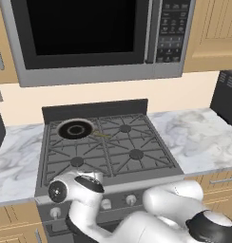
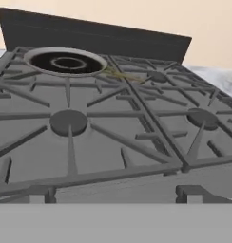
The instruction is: Turn on the rear left burner of the stove.
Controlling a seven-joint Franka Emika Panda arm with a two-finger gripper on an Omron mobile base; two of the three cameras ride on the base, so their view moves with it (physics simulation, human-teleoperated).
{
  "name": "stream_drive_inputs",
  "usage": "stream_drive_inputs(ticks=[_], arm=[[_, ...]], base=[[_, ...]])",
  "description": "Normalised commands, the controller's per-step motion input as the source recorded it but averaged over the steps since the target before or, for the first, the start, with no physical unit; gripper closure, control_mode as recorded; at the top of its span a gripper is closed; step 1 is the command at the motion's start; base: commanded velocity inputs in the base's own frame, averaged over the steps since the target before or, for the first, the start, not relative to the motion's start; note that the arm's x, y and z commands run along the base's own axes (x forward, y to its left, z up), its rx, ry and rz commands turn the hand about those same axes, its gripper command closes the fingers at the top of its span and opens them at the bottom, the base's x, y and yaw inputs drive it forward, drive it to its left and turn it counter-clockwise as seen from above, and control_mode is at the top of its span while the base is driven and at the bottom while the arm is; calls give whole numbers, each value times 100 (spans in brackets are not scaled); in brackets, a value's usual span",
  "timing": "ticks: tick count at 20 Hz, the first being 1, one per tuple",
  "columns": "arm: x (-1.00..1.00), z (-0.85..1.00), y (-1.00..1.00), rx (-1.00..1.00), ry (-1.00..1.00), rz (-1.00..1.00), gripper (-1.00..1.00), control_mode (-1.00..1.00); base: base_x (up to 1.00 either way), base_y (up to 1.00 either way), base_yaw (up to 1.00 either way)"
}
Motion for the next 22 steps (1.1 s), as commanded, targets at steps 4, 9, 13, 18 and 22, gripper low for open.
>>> stream_drive_inputs(ticks=[4,9,13,18,22], arm=[[-30,-71,40,0,-49,0,-100,-100],[-52,-70,32,0,-55,0,-100,-100],[-24,-28,21,0,-22,0,-100,-100],[0,-3,0,0,0,0,-100,-100],[0,-25,0,0,0,0,-100,-100]], base=[[0,0,0],[0,0,0],[0,0,0],[0,0,0],[0,0,0]])
